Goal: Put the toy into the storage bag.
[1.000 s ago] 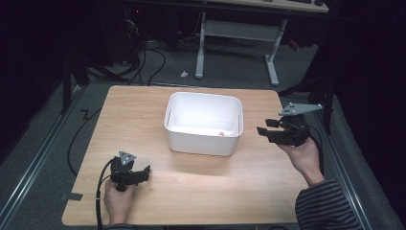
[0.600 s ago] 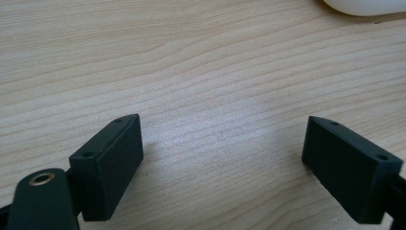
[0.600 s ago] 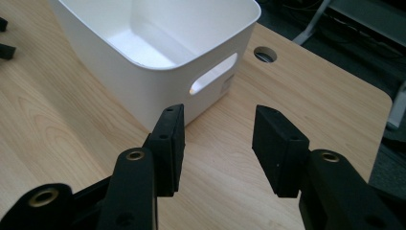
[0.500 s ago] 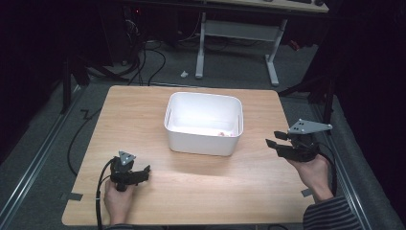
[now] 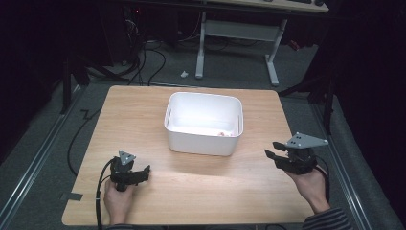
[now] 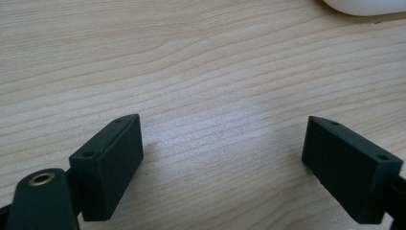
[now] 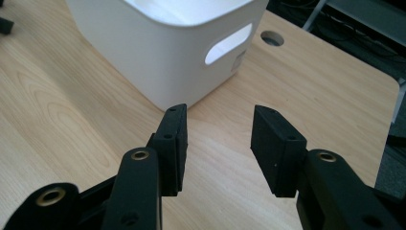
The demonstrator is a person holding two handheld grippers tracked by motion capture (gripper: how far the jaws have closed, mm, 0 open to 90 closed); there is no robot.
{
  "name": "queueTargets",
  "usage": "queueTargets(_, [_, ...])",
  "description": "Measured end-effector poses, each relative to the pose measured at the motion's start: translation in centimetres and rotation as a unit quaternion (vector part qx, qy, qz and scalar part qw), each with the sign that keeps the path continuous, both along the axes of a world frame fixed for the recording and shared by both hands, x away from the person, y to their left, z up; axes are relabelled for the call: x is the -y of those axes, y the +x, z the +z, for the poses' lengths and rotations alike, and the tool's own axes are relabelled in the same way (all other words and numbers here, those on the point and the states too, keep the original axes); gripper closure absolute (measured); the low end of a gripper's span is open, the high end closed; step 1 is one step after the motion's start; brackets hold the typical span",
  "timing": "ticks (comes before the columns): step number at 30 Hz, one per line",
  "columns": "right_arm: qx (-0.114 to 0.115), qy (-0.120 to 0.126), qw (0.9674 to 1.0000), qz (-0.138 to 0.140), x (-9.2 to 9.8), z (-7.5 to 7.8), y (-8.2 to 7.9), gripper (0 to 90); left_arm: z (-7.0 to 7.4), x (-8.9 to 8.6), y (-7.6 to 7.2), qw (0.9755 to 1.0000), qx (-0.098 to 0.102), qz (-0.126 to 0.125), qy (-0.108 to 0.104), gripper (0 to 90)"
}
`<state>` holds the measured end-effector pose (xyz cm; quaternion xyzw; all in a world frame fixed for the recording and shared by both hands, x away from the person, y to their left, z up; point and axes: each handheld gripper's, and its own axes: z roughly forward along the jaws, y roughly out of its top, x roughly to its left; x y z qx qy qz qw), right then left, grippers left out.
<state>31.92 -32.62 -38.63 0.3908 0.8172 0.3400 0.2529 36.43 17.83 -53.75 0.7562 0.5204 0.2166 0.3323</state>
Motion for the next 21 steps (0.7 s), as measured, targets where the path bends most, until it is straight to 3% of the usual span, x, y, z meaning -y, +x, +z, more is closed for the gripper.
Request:
queueTargets(10, [-0.031, 0.019, 0.9993, -0.01, 0.1, -3.2, 0.5, 54.7, 0.0, 0.0, 0.0, 1.0, 0.0, -0.001, 0.0, 14.3])
queueTargets(21, [-0.075, 0.051, 0.9955, -0.026, 0.5, -6.3, 1.5, 53.1, 0.0, 0.0, 0.0, 1.0, 0.0, -0.001, 0.001, 14.3])
